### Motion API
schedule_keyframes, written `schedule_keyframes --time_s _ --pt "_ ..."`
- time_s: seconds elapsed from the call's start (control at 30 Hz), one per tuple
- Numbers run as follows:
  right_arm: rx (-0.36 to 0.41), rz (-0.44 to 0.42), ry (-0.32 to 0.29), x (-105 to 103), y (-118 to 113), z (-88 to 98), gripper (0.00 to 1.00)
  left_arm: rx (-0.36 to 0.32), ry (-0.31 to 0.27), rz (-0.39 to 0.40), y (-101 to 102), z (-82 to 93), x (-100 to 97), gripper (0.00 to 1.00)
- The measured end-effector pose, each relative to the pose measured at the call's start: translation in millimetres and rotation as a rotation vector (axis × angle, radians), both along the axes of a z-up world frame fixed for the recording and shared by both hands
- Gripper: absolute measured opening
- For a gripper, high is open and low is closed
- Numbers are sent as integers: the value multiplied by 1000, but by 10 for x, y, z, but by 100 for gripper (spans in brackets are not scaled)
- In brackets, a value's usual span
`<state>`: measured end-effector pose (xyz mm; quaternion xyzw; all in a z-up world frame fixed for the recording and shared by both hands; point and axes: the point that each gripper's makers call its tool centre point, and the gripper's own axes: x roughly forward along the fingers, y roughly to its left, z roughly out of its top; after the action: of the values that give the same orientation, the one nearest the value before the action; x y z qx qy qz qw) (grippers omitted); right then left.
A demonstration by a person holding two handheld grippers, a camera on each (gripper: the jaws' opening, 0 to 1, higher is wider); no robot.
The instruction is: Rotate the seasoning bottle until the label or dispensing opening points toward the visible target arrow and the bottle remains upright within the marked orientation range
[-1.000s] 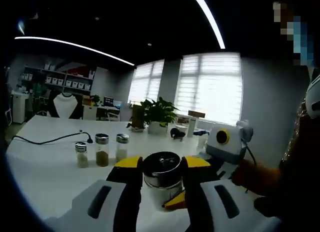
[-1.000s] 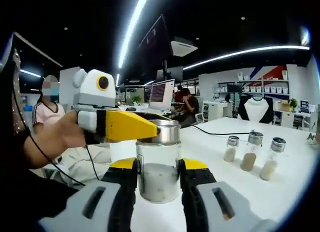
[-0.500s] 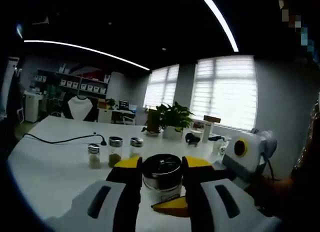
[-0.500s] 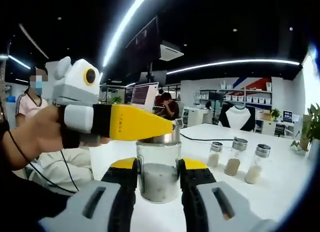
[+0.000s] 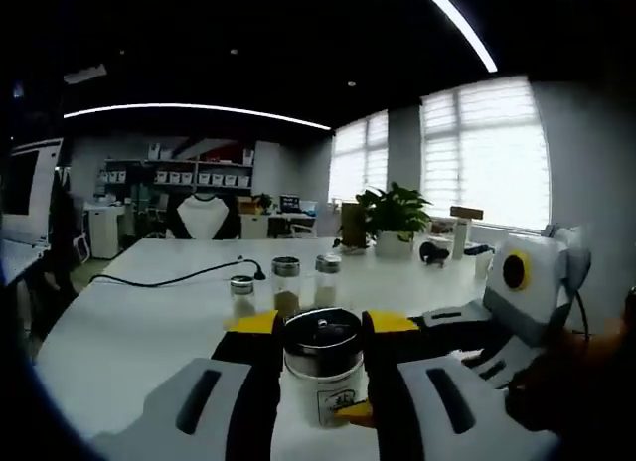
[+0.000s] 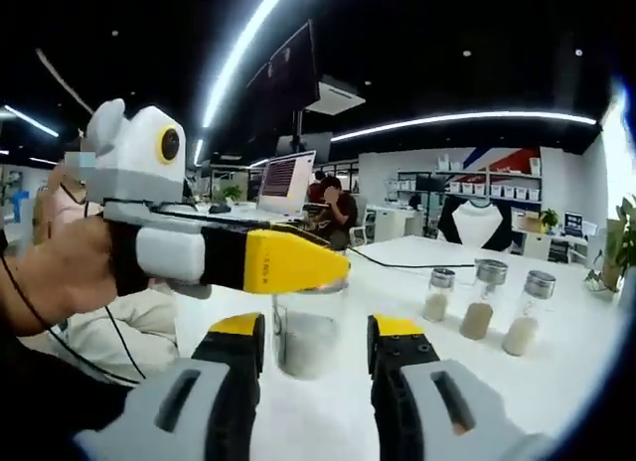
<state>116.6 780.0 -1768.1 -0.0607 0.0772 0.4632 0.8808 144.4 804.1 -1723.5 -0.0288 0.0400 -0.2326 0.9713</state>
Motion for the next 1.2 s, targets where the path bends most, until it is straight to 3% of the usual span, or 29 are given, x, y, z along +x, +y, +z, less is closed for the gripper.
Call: schedule_keyframes --time_s 0.17,0.33,0.53,0.9,1.2 --pt "-5 -30 38 13 -188 -150 32 36 16 114 432 -320 209 33" --pt "14 -69 43 79 -332 -96 31 69 25 142 555 -488 290 33" --pt "37 -78 29 101 -369 -11 30 89 4 146 595 -535 321 33" --pt "53 -66 24 74 -350 49 29 94 18 148 633 -696 331 33" --pt "61 -68 39 88 -350 40 29 72 7 141 652 -669 324 34"
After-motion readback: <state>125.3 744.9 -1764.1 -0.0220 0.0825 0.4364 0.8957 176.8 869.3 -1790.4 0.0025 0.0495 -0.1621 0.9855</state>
